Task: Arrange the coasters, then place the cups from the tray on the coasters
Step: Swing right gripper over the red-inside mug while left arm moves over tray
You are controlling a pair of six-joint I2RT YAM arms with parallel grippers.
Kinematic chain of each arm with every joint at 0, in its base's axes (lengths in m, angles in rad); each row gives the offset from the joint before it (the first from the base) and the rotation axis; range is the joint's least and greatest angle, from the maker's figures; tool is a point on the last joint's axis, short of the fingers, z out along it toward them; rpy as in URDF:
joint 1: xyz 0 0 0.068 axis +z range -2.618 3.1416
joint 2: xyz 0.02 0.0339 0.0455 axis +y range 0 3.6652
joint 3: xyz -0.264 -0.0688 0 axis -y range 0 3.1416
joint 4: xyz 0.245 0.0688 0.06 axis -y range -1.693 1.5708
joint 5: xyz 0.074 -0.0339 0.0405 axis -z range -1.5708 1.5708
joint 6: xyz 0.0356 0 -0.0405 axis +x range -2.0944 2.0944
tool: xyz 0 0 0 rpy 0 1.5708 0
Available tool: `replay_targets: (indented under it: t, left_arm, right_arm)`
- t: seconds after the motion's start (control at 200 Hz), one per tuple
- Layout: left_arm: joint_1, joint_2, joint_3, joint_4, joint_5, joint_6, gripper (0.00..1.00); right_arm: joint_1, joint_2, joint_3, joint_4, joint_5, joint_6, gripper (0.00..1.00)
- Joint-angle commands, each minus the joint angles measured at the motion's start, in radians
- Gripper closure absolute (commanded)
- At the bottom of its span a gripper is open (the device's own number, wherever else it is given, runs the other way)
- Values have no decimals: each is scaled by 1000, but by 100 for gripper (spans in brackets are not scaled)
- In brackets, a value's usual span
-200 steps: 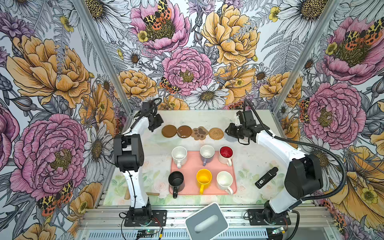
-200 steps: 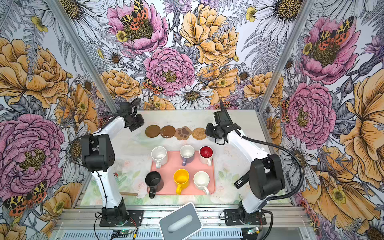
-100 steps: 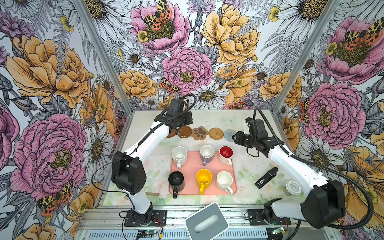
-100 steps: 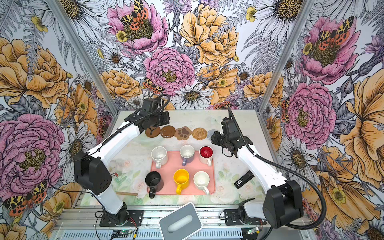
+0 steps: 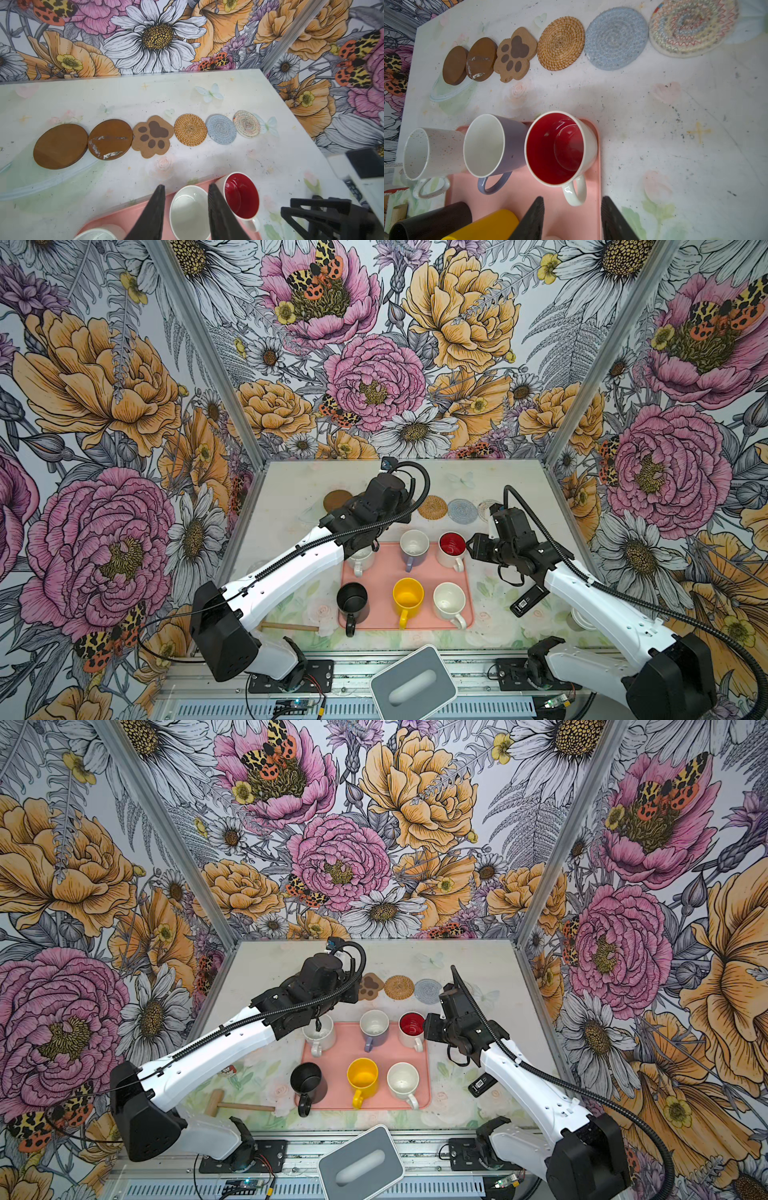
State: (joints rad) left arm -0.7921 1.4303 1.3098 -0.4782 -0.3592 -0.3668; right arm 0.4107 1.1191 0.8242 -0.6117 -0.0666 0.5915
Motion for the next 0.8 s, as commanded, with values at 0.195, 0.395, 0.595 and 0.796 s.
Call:
replay_targets:
  t: [0.195,0.395,0.595,0.796]
  left_arm:
    - [22,-92,-174,223,-77,41,40]
    - [70,-104,-233,286,-40,0,32]
    - [92,-90,-239,283,-25,-14,31]
    - [97,-87,-240,286,-19,-24,31]
  right_arm:
    - [83,44,-6,-43,60,6,44]
    - [104,115,-8,-42,60,12,43]
    - [108,186,11,-39,71,7,43]
    - [108,256,30,-14,83,-7,44]
